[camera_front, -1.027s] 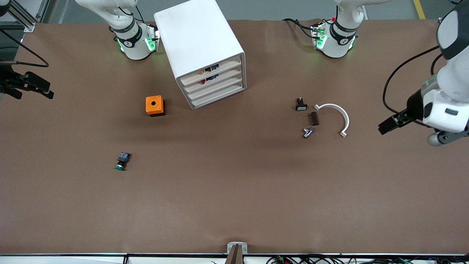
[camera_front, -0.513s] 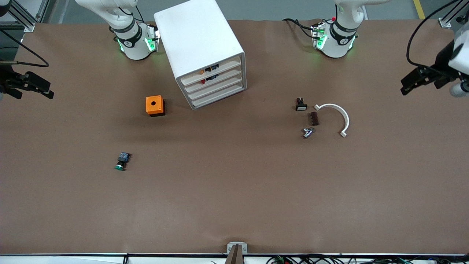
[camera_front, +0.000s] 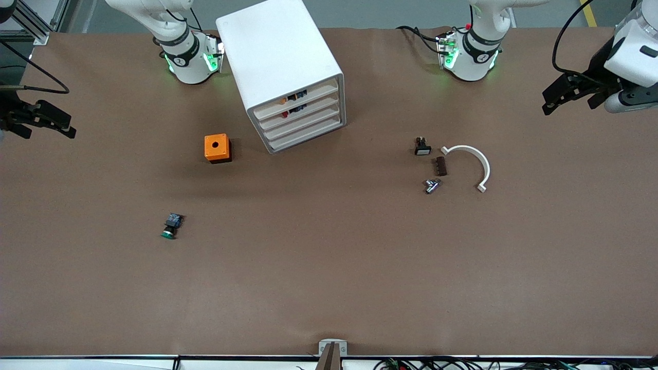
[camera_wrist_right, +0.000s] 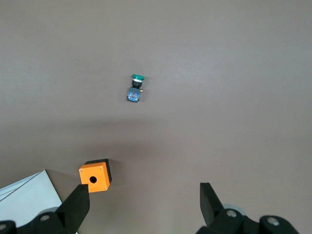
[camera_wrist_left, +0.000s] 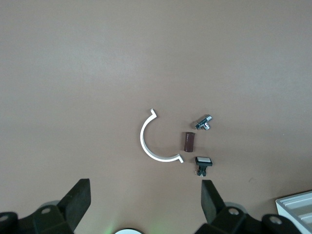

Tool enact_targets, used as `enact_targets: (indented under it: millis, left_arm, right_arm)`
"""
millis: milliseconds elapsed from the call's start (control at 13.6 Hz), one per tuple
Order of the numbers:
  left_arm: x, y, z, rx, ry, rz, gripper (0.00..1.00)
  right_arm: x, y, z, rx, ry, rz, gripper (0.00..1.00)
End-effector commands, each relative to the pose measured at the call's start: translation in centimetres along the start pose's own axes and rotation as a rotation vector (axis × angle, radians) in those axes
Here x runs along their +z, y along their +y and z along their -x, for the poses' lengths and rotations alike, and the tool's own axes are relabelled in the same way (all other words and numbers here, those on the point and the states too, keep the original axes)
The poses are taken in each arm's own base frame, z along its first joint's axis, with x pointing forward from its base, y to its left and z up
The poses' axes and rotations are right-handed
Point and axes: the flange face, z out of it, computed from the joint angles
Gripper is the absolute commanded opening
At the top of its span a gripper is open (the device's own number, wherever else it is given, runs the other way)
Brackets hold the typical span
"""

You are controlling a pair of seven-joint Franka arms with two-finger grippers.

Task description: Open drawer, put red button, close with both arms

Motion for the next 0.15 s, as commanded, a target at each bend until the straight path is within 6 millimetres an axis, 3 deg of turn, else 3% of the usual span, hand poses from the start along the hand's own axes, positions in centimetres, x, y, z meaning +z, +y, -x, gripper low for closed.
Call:
enact_targets:
  millis: [0, 73]
  left_arm:
    - [-1.1, -0.73, -0.75, 0.02, -0.022, 0.009, 1.0]
    - [-1.52, -0.7, -0.87, 0.023, -0.029, 0.006, 1.0]
  right_arm:
    - [-0.66, -0.12, 0.86, -0.013, 0.013, -0.003, 1.0]
    - [-0.76, -0.14, 0.93, -0.013, 0.017, -0.004, 1.0]
